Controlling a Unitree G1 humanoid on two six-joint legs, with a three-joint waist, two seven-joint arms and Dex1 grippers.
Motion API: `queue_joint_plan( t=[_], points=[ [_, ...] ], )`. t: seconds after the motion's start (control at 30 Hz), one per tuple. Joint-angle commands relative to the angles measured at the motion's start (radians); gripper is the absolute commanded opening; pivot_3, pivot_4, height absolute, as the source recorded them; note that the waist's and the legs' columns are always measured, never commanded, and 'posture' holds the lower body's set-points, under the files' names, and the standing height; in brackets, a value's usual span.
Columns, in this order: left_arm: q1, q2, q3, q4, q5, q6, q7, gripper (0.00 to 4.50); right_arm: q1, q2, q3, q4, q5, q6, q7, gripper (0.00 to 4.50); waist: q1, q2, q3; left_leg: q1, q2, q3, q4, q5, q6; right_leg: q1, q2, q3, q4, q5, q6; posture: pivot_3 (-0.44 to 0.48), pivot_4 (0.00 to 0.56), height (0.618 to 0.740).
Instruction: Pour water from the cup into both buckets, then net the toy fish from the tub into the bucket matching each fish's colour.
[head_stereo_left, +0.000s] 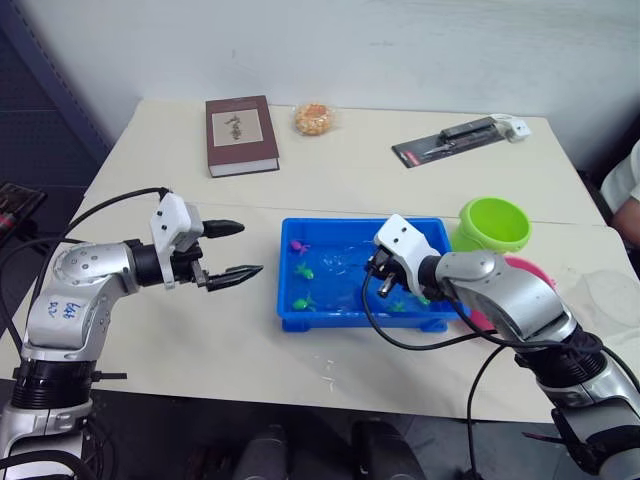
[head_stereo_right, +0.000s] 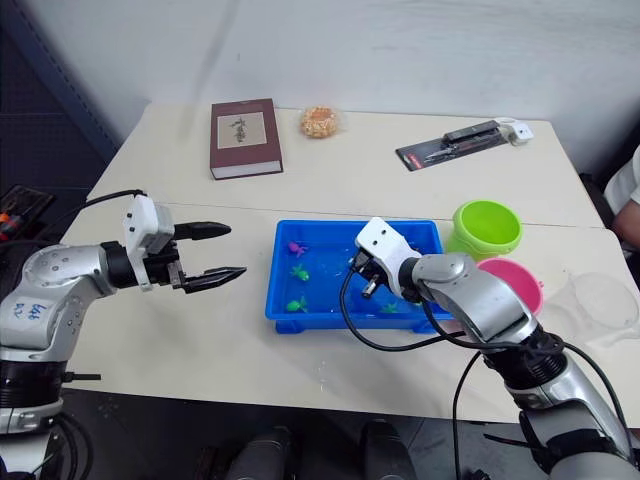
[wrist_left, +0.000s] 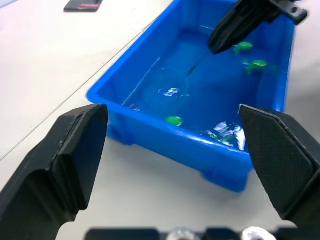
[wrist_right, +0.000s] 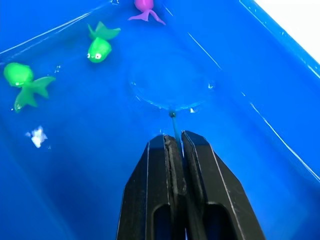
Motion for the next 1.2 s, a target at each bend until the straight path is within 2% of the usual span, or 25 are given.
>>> queue_joint_plan(
  t=[0.03, 0.2, 0.33, 0.47, 0.67, 0.87, 1.2],
  points=[
    [-0.043, 0.029, -0.028, -0.055, 0.029, 0.074, 0.043, 4.46, -0.037, 0.033, 0.004, 0.01, -0.04, 0.01, 0.022, 0.0, -0.007, 0.0, 0.0, 0.0, 0.0, 0.0, 0.0, 0.0, 0.0, 0.0, 0.0, 0.0, 0.0, 0.0, 0.0, 0.0, 0.15, 0.74],
    [-0.1, 0.053, -0.095, -0.101, 0.091, 0.15, 0.095, 4.46, -0.063, 0.122, 0.017, 0.032, -0.064, 0.017, 0.029, 0.0, -0.014, 0.0, 0.0, 0.0, 0.0, 0.001, 0.0, 0.0, -0.001, -0.001, 0.002, 0.001, 0.001, 0.0, 0.0, 0.0, 0.15, 0.74],
    [-0.121, 0.036, -0.137, -0.156, 0.102, 0.21, 0.126, 4.46, -0.069, 0.175, 0.027, 0.029, -0.08, 0.026, 0.033, 0.0, -0.013, 0.0, 0.0, -0.001, 0.0, 0.002, 0.0, 0.001, -0.001, -0.006, 0.002, 0.002, 0.006, 0.0, 0.0, 0.0, 0.15, 0.74],
    [-0.123, 0.02, -0.144, -0.187, 0.098, 0.26, 0.152, 4.46, -0.078, 0.218, 0.026, 0.032, -0.093, 0.033, 0.033, 0.0, -0.012, 0.0, 0.0, -0.011, 0.0, 0.002, 0.003, 0.001, -0.002, -0.016, 0.002, 0.003, 0.008, 0.0, 0.0, 0.0, 0.15, 0.74],
    [-0.066, 0.03, -0.1, -0.155, 0.099, 0.255, 0.163, 4.46, -0.069, 0.277, 0.012, 0.043, -0.13, -0.033, 0.029, 0.0, -0.03, 0.0, 0.0, -0.012, 0.001, 0.002, 0.003, 0.002, -0.004, -0.017, 0.003, 0.003, 0.008, 0.0, 0.0, 0.0, 0.15, 0.74],
    [-0.028, 0.019, -0.035, -0.121, 0.069, 0.256, 0.168, 4.46, -0.025, 0.262, 0.0, 0.024, -0.172, -0.158, 0.057, 0.0, -0.036, 0.0, 0.0, -0.012, 0.001, 0.002, 0.003, 0.003, -0.004, -0.017, 0.003, 0.003, 0.008, 0.0, 0.0, 0.0, 0.15, 0.74],
    [-0.011, 0.022, -0.027, -0.069, 0.073, 0.212, 0.155, 4.46, 0.027, 0.236, -0.017, -0.003, -0.184, -0.232, 0.112, 0.0, -0.035, 0.0, 0.0, -0.012, 0.001, 0.002, 0.003, 0.003, -0.004, -0.017, 0.003, 0.003, 0.009, 0.0, 0.0, 0.0, 0.15, 0.74]
  ],
)
